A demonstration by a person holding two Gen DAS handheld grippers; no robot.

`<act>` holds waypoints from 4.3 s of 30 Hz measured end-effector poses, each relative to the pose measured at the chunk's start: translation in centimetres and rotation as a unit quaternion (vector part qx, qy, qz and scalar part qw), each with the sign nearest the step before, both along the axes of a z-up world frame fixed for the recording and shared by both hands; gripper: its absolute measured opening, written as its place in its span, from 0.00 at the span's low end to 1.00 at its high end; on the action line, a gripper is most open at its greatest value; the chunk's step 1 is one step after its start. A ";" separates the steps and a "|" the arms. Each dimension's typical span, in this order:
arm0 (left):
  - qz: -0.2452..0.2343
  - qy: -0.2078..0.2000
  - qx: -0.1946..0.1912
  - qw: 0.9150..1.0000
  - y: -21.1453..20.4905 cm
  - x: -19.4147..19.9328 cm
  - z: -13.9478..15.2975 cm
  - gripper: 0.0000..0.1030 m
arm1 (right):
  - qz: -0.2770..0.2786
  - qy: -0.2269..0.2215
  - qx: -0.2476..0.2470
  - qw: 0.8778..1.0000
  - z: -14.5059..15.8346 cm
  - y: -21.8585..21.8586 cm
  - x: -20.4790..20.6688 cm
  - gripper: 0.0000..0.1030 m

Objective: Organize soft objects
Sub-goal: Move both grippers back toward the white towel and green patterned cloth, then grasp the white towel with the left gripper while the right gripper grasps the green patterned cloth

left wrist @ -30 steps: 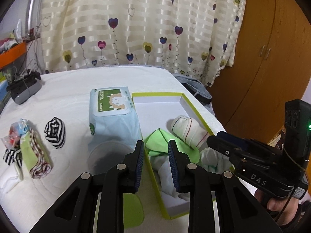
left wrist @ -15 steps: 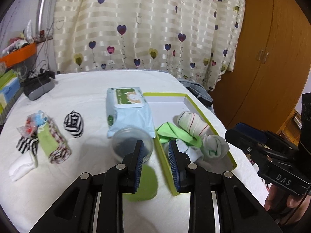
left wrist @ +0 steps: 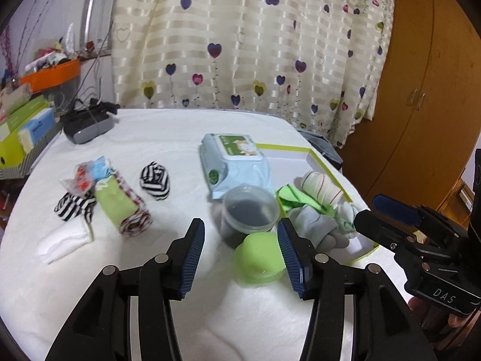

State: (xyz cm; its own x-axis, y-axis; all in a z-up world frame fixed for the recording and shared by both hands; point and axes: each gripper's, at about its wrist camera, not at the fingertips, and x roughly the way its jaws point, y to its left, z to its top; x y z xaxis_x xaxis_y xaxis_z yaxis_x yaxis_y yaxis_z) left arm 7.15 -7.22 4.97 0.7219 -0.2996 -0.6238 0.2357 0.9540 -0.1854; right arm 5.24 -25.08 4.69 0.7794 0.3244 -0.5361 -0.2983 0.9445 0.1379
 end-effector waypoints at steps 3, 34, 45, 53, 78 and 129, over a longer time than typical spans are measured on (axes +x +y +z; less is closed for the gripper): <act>0.006 0.004 -0.002 1.000 1.0 -0.2 -0.1 0.48 | 0.007 0.006 -0.002 1.000 0.1 0.9 -0.1 0.52; 0.022 0.000 -0.024 0.999 5.8 -0.8 -0.4 0.48 | 0.068 0.022 -0.036 0.997 0.3 7.6 1.2 0.52; 0.036 0.007 -0.022 0.999 6.6 0.6 -1.1 0.48 | 0.080 0.036 -0.039 0.995 -0.4 8.9 3.0 0.52; 0.047 0.013 -0.023 0.999 7.6 1.7 -1.7 0.48 | 0.094 0.043 -0.043 0.994 -1.0 9.9 4.0 0.52; 0.077 0.027 -0.014 0.997 9.4 3.2 -3.1 0.48 | 0.111 0.055 -0.045 0.991 -1.7 11.6 5.8 0.52; 0.127 0.087 0.029 0.988 20.8 7.1 -9.2 0.50 | 0.126 0.153 -0.077 0.977 -8.6 23.4 14.1 0.52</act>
State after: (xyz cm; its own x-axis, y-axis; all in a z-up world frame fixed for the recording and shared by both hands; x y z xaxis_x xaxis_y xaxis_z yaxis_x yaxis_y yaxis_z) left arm 14.28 13.56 -4.23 0.6502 -0.0813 -0.7554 -0.0439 0.9886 -0.1442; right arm 19.33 -1.63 -3.88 0.4806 0.3819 -0.7894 -0.4910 0.8631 0.1187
